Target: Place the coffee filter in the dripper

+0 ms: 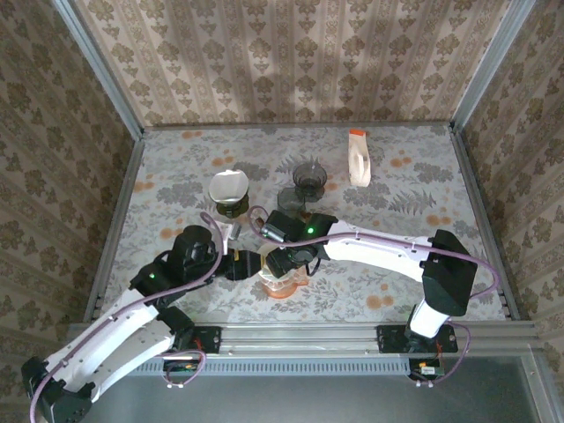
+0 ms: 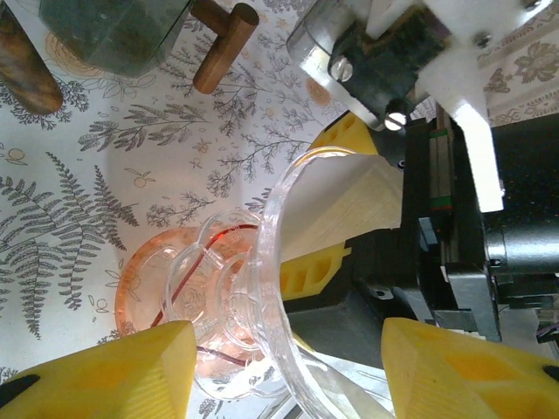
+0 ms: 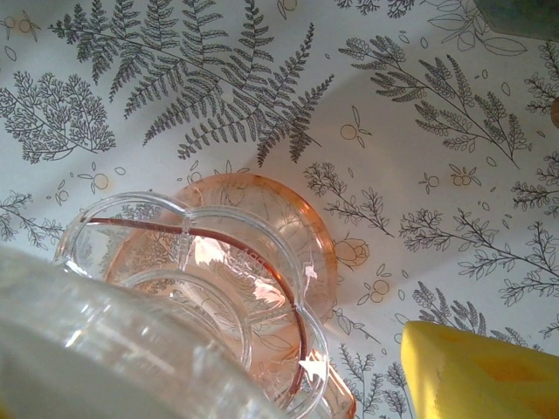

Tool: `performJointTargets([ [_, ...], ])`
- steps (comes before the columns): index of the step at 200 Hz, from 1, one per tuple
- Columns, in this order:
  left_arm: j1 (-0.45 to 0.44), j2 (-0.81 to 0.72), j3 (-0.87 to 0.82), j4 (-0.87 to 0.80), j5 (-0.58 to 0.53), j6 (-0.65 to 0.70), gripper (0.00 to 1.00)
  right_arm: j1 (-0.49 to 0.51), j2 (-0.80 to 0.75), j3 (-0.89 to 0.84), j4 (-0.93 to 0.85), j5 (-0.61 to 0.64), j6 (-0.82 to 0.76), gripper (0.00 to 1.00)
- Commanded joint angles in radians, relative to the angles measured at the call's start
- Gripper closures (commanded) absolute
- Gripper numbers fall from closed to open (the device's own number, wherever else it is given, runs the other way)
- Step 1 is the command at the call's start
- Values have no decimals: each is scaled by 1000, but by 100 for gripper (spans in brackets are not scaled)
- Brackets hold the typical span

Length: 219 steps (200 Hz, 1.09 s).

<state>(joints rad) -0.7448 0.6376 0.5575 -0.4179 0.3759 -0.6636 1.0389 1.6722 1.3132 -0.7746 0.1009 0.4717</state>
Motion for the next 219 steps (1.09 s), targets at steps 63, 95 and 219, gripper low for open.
performJointTargets([
  [63, 0, 2, -30, 19, 34, -15, 60, 4, 34, 24, -39, 66, 8, 29],
  [95, 2, 2, -30, 16, 32, -13, 64, 4, -7, 14, 6, 66, 1, 28],
  [219, 3, 7, -33, 21, 31, -16, 67, 4, -264, -92, 11, 131, 43, 31],
])
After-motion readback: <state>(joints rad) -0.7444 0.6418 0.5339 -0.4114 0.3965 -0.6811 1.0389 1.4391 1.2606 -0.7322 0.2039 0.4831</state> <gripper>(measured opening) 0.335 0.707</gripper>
